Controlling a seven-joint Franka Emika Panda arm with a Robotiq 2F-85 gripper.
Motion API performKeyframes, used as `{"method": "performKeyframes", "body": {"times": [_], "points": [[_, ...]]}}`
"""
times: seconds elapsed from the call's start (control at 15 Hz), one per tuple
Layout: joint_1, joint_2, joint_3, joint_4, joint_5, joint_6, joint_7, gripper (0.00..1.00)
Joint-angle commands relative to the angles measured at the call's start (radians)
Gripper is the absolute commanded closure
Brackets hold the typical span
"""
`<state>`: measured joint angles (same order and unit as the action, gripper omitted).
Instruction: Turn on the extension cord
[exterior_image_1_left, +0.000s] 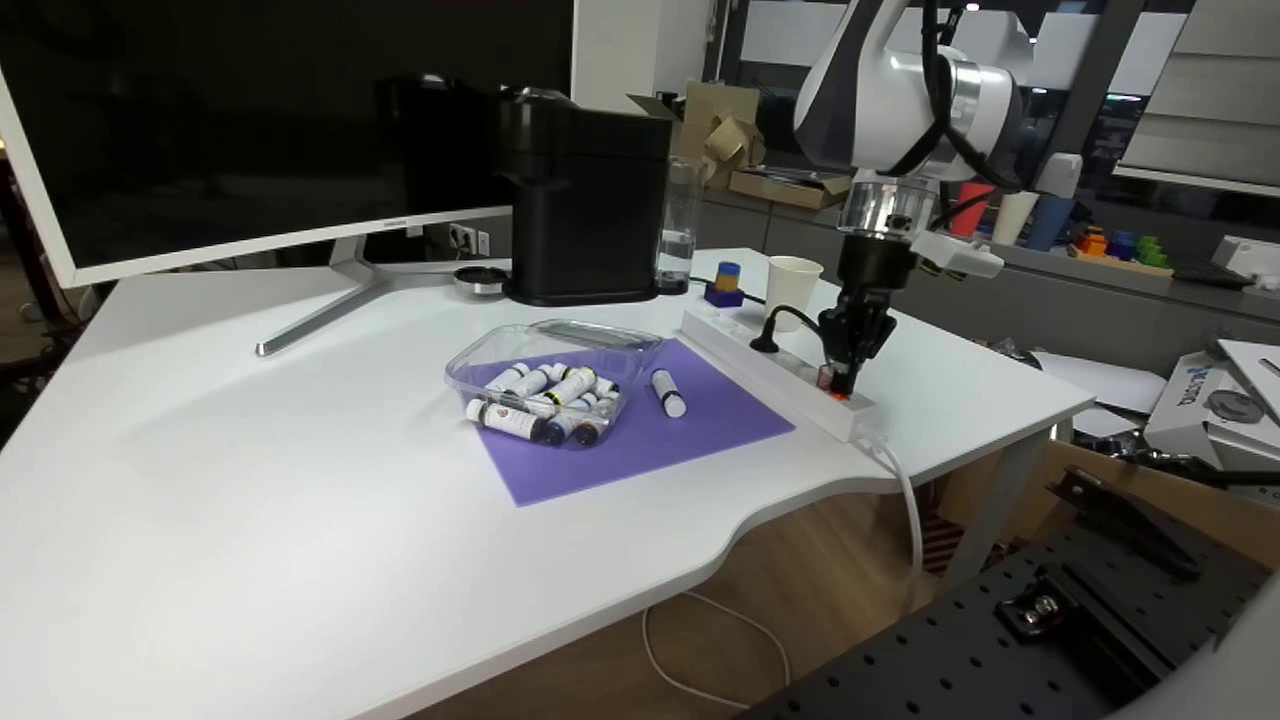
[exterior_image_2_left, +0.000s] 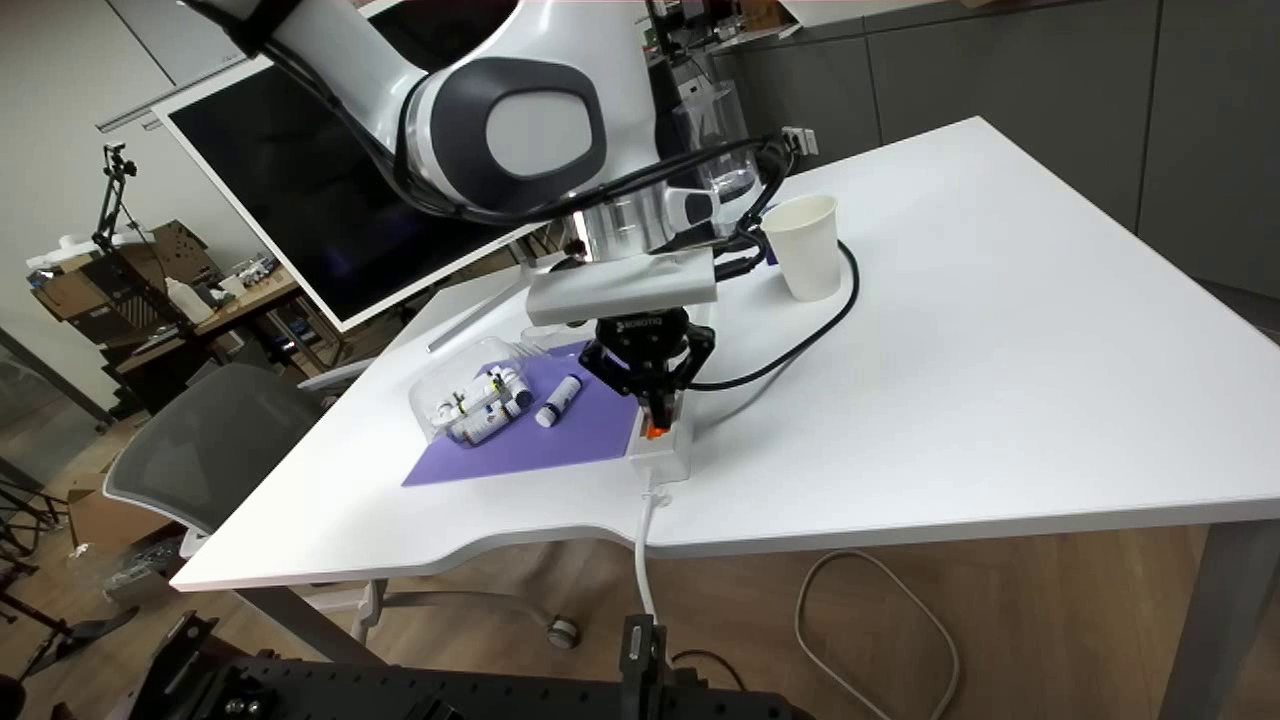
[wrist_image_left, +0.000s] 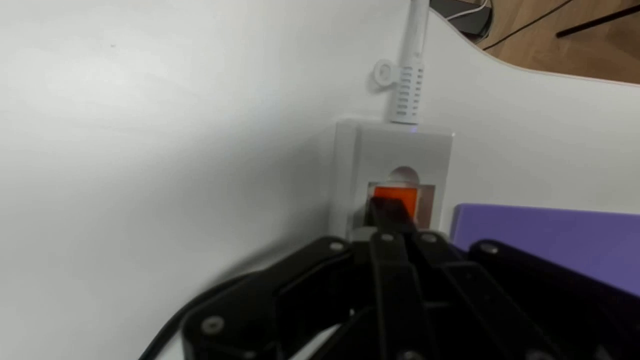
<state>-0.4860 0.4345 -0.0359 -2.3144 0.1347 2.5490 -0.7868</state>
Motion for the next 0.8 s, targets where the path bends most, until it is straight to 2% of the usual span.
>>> {"method": "performKeyframes", "body": {"times": [0.0,0.07,0.13,0.2,0.33,0.73], "points": [[0.045,-0.124,-0.027,-0.118,-0.029,0.069,-0.01,1.0],[0.058,-0.168,-0.035,-0.155,-0.042,0.08,-0.005,1.0],[0.071,-0.206,-0.043,-0.186,-0.054,0.088,0.0,0.74],[0.084,-0.256,-0.051,-0.22,-0.062,0.084,0.007,0.73],[0.106,-0.353,-0.068,-0.272,-0.07,0.049,0.002,0.61],[0.168,-0.58,-0.155,-0.338,-0.191,-0.075,0.122,0.19]]}}
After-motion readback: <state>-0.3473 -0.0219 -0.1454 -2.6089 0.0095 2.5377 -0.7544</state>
